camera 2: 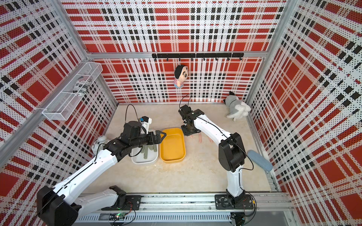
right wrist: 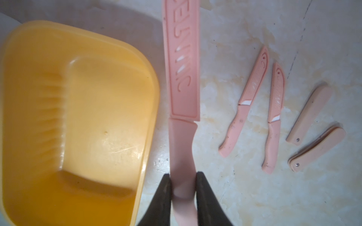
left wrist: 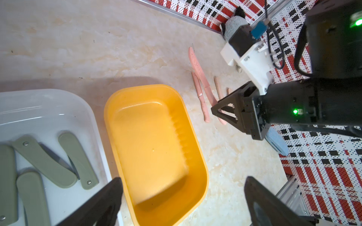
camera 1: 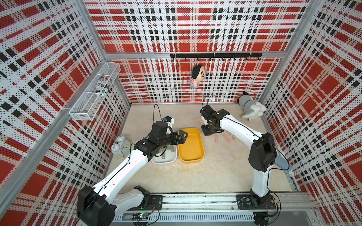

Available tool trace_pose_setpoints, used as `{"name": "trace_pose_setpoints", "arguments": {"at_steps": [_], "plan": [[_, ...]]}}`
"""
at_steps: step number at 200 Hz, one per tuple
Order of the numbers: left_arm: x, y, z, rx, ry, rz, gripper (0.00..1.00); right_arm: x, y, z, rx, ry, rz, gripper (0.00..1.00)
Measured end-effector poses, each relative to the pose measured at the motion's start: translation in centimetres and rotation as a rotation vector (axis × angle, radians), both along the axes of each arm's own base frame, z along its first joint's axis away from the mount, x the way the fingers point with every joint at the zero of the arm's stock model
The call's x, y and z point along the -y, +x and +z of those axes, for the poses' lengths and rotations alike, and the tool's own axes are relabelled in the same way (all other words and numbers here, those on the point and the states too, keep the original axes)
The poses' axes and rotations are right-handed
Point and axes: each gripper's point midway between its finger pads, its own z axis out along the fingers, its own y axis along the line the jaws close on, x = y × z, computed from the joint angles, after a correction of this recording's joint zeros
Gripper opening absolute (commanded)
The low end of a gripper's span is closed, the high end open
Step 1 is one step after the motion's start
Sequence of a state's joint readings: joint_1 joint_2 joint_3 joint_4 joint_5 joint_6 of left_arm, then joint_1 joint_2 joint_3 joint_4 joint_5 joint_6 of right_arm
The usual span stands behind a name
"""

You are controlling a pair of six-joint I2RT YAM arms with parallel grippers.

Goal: Place the fruit knives into the storage box by color
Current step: Place the fruit knife in the storage box.

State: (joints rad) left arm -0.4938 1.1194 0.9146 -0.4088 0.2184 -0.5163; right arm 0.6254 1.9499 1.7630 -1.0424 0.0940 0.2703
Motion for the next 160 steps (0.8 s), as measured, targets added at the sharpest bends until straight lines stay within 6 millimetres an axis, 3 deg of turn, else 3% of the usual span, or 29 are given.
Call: {"name": "trace_pose_setpoints", "arguments": {"at_steps": [79, 128, 160], "plan": [[-0.5, -2.4, -2.1, -0.043, 0.012, -0.001, 0.98, -6.0, -3.6, 1.3, -0.007, 0.072, 0.097, 0.24], [-0.7, -2.5, -2.0, -0.042, 0.008, 0.008, 0.98, -9.2, -5.2, -1.8, -0.086, 0.102, 0.133, 0.24], [-0.7, -2.5, -2.0, -0.041, 0.009, 0.009, 0.98, -9.8, -5.6, -4.1, -0.129, 0.100, 0.133, 0.24]]}}
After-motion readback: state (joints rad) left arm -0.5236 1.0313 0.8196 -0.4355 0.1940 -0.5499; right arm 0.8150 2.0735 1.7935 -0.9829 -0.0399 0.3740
